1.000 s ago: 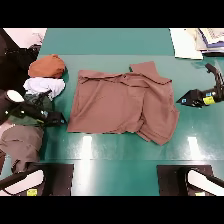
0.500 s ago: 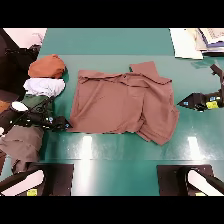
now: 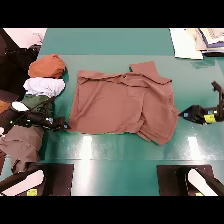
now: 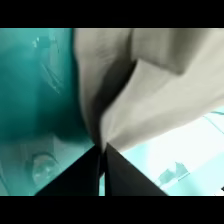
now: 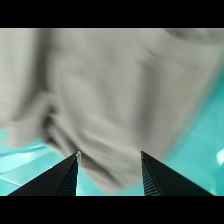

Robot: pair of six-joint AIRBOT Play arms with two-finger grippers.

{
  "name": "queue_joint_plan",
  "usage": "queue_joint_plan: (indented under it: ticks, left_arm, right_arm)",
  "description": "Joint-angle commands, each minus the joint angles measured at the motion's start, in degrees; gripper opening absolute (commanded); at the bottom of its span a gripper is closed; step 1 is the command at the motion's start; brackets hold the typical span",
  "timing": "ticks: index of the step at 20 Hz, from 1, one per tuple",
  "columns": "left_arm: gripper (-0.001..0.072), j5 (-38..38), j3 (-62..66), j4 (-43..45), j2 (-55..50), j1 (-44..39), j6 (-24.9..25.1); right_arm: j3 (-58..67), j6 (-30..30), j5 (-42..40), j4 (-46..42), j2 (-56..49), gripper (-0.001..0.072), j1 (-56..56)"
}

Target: Fold the shirts.

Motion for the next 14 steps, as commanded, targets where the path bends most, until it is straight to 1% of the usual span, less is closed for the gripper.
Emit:
queue_joint_plan:
  ticks: [1, 4, 6, 10, 11, 12, 13, 14]
  left_arm:
    - [0.0023, -2.71, 4.0, -2.62, 0.07, 0.04, 0.13]
    - [0.0023, -2.62, 5.81, -6.43, 0.07, 0.04, 0.79]
    - [0.0023, -2.19, 5.86, -6.32, 0.07, 0.04, 0.81]
    - [0.0023, -2.05, 5.86, -6.29, 0.07, 0.04, 0.96]
    - [0.0024, -2.03, 5.86, -6.29, 0.07, 0.04, 0.96]
    - [0.0024, -2.03, 5.86, -6.29, 0.07, 0.04, 0.96]
    - [0.0024, -2.05, 5.88, -6.29, 0.07, 0.04, 0.98]
    - [0.0024, -2.14, 5.92, -6.36, 0.07, 0.04, 1.01]
  right_arm:
    - [-7.32, 2.91, 0.31, -7.98, 1.62, 0.0455, -4.42]
    - [-13.53, 3.17, 0.72, -3.13, -1.68, 0.0455, -3.34]
    - [-15.87, 3.13, -1.86, 0.61, -4.81, 0.0454, -0.33]
    - [-16.06, 3.17, -5.99, 1.03, -9.68, 0.045, 6.64]
    - [-16.06, 3.17, -6.25, 1.05, -10.27, 0.0436, 7.65]
    - [-16.06, 3.06, -6.4, 0.96, -10.54, 0.0344, 8.44]
    - [-16.02, 2.91, -6.69, 0.98, -10.45, 0.0216, 8.87]
    - [-15.61, 2.23, -6.99, 0.9, -9.88, 0.0042, 9.2]
